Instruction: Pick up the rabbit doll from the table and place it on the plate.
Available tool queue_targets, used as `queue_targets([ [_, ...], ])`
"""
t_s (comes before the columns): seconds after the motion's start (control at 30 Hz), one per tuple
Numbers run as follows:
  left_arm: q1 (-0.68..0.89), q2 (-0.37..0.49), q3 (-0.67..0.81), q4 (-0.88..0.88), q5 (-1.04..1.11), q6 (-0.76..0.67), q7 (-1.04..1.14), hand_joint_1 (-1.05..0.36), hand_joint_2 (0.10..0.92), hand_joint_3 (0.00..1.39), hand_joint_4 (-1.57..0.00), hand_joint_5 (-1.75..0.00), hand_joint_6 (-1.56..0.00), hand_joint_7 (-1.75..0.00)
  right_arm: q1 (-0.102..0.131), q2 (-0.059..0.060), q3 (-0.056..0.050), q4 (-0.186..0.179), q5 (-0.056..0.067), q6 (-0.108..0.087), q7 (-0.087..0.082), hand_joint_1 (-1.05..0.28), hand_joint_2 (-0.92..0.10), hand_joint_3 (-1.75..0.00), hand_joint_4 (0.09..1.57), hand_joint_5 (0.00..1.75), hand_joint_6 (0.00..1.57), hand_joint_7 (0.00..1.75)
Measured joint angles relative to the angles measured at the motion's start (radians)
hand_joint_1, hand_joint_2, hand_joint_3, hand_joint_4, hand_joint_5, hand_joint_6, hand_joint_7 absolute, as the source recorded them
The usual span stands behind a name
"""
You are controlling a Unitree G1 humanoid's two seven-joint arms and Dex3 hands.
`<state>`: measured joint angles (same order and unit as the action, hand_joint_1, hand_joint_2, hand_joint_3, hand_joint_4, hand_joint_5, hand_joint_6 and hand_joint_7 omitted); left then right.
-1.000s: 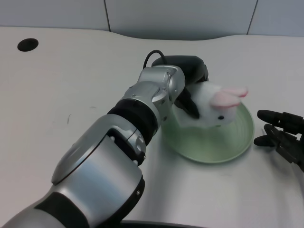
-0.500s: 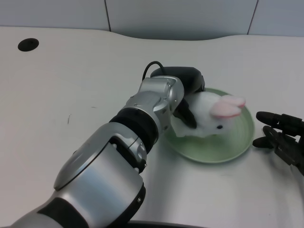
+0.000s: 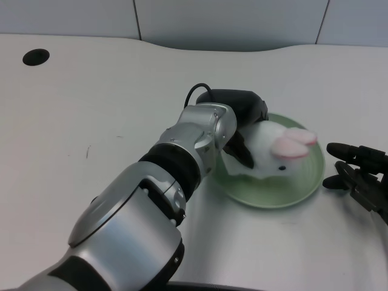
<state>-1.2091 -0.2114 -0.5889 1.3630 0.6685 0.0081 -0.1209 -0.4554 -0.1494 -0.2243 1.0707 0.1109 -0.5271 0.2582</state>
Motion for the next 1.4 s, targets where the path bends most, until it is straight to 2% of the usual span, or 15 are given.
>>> queue_targets([
  [0.03,0.001,0.000,-0.002,0.000,0.005,-0.001,0.007,-0.64,0.921,0.03,-0.01,-0.56,-0.36,0.00,0.000,0.000,0.000,0.000,0.000,0.000,-0.001,-0.43,-0.92,-0.28,0.70,0.95,0.97,0.01],
  [0.1,0.002,0.000,-0.009,0.000,0.017,-0.002,0.022,-0.66,0.921,0.02,0.00,-0.37,-0.29,-0.02,0.000,0.000,0.000,0.000,0.000,0.000,-0.001,-0.42,-0.92,-0.28,0.70,0.96,0.98,0.01],
  [0.23,0.002,0.001,-0.011,0.000,0.022,-0.008,0.041,-0.67,0.921,0.02,0.00,-0.31,-0.27,-0.02,0.000,0.000,0.000,0.000,0.000,0.000,0.004,-0.42,-0.92,-0.28,0.70,0.96,0.98,0.01],
  [0.3,0.002,0.000,-0.011,0.000,0.023,-0.002,0.042,-0.68,0.921,0.02,0.00,-0.06,-0.10,-0.03,0.000,0.000,0.000,0.000,0.000,0.000,0.004,-0.43,-0.92,-0.28,0.69,0.95,0.97,0.01],
  [0.37,0.002,0.000,-0.010,0.000,0.023,0.014,0.042,-0.69,0.921,0.03,0.00,-0.02,-0.05,-0.02,0.000,0.000,0.000,0.000,0.000,0.000,0.004,-0.43,-0.92,-0.28,0.68,0.95,0.97,0.01],
  [0.67,0.002,-0.001,-0.004,0.000,0.020,0.045,0.030,-0.74,0.912,0.02,0.00,0.00,0.00,0.00,0.000,0.000,-0.002,0.000,0.001,0.000,0.004,-0.43,-0.92,-0.27,0.69,0.95,0.97,0.01],
  [0.83,0.001,0.006,0.020,0.000,-0.002,0.043,0.007,-0.78,0.908,0.01,0.00,0.00,0.00,0.00,-0.001,0.000,-0.006,0.001,0.007,0.005,0.014,-0.43,-0.92,-0.27,0.67,0.94,0.97,0.01],
  [0.93,0.001,0.027,0.068,-0.005,-0.046,0.004,0.001,-0.84,0.918,0.03,0.00,0.00,-0.01,0.00,-0.003,-0.002,-0.008,0.006,0.009,0.008,0.019,-0.42,-0.92,-0.27,0.67,0.94,0.97,0.01],
  [1.07,-0.006,0.051,0.097,-0.010,-0.065,-0.030,-0.001,-0.86,0.921,0.04,0.00,0.00,-0.01,-0.01,-0.009,-0.005,-0.010,0.011,0.010,0.008,0.024,-0.42,-0.92,-0.27,0.67,0.94,0.97,0.01],
  [1.1,-0.006,0.056,0.117,-0.012,-0.086,-0.041,-0.012,-0.91,0.921,0.09,0.00,0.00,-0.02,-0.01,-0.011,-0.005,-0.010,0.012,0.010,0.008,0.025,-0.42,-0.92,-0.27,0.69,0.94,0.97,0.01],
  [1.2,-0.011,0.093,0.208,-0.046,-0.184,-0.109,-0.076,-0.94,0.921,0.13,-0.01,-0.01,-0.03,-0.01,-0.019,-0.011,-0.012,0.020,0.016,0.020,0.030,-0.42,-0.92,-0.27,0.69,0.94,0.97,0.00],
  [1.3,-0.025,0.141,0.271,-0.078,-0.250,-0.145,-0.119,-0.91,0.921,0.16,-0.04,-0.02,-0.04,-0.02,-0.023,-0.022,-0.013,0.034,0.017,0.022,0.030,-0.42,-0.92,-0.26,0.71,0.91,0.97,0.01],
  [1.4,-0.023,0.186,0.321,-0.100,-0.302,-0.190,-0.159,-0.87,0.921,0.19,-0.05,-0.03,-0.05,-0.02,-0.027,-0.026,-0.013,0.046,0.016,0.022,0.025,-0.41,-0.92,-0.26,0.73,0.88,0.97,0.01],
])
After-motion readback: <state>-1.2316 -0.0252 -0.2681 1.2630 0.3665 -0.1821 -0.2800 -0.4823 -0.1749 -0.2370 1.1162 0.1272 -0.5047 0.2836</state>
